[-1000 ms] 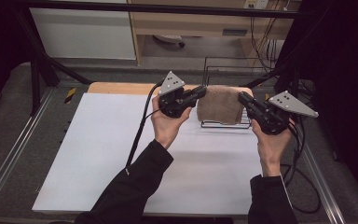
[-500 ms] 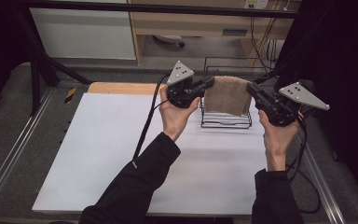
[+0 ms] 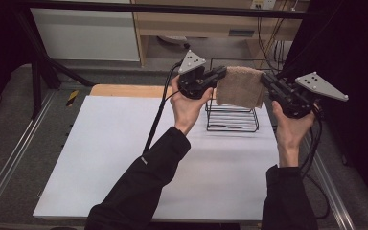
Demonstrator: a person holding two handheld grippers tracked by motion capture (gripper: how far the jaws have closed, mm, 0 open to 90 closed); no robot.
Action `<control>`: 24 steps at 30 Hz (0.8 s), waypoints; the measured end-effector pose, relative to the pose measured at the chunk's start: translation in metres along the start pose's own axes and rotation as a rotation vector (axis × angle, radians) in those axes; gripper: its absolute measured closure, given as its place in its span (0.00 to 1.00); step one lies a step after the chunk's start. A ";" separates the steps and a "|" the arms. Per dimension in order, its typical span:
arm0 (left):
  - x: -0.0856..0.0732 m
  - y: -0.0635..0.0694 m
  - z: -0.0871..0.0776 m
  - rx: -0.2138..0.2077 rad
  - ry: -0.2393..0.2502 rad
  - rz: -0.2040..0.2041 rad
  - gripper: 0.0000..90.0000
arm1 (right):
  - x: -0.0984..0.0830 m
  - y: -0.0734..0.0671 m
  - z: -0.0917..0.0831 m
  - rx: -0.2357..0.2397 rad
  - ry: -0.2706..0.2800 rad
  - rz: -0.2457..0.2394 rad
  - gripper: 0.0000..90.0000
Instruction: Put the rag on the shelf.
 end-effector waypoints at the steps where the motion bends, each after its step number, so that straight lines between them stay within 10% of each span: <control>1: 0.002 0.000 0.001 0.002 0.002 0.000 0.95 | 0.002 0.001 0.001 -0.002 0.003 0.000 0.96; 24: 0.044 -0.009 0.022 0.032 0.054 -0.019 0.95 | 0.044 0.017 0.018 -0.015 0.054 -0.016 0.96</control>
Point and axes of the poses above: each handheld gripper's, and its own axes: z roughly forward along the jaws, x roughly out of its top, y roughly to its right, the point moved 4 cm from there along z, roughly forward along the jaws, and after that the axes turned 11 degrees about x, right-handed, at the moved point
